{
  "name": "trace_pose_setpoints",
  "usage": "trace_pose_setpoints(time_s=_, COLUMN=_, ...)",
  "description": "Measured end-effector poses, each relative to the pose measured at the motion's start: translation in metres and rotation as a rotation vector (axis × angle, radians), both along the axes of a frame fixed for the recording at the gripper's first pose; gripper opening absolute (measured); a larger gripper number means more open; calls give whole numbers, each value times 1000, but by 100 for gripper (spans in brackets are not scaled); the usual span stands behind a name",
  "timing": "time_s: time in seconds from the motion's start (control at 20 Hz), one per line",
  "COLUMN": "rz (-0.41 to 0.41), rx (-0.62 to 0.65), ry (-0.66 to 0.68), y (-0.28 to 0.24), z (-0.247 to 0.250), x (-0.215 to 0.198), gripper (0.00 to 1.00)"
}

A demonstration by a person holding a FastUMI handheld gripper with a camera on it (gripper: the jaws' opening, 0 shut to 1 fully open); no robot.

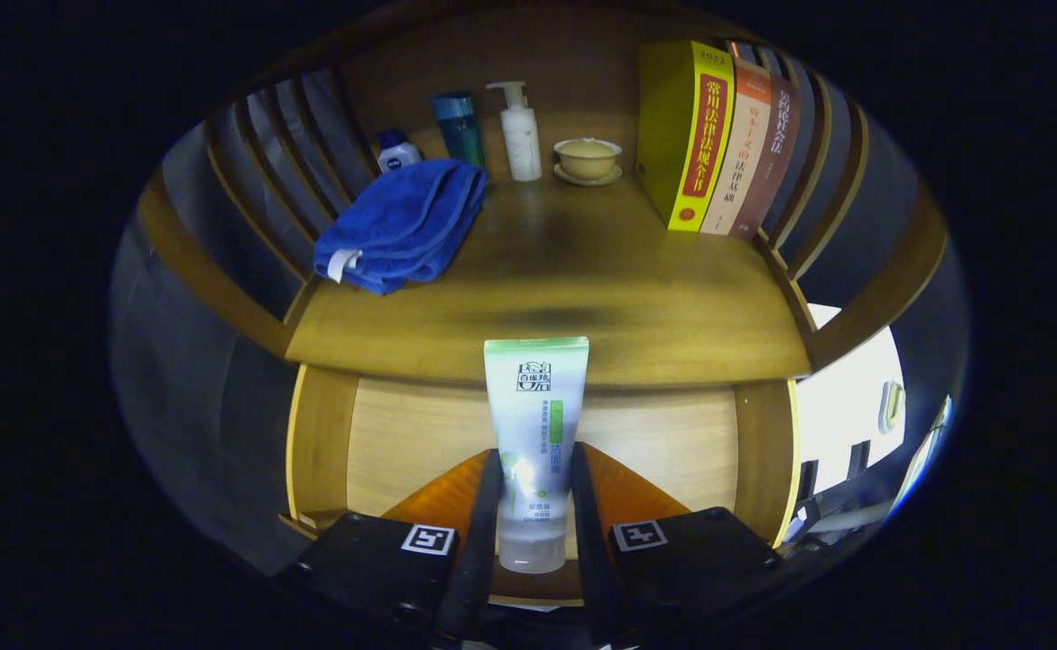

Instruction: Pull open the drawer, take out the items inside it, and place them on the countertop above the cabinet.

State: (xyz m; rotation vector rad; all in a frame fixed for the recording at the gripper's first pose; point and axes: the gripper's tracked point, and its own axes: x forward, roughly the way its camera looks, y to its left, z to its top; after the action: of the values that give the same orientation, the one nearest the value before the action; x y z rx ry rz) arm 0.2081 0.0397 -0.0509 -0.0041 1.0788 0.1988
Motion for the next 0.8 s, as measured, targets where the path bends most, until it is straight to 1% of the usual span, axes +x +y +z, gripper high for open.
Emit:
trace_pose_setpoints(time_s=0.1, rz=-8, rx=-9, ry=-23, y=-1, z=12, x=20, gripper=50)
trace_pose_setpoints(time_s=0.3, rz=-16, rx=-61, ry=-50, y=-5, z=19, x=60, gripper=50)
trace_pose_setpoints(time_s=0.55, rz=-54, rx=-38, ry=-59, y=1, z=11, x=116, gripper=50)
trace_pose_setpoints(time_s=0.8, rz=-63, rx=-78, ry=-71, y=-5, z=-3, x=168, gripper=50)
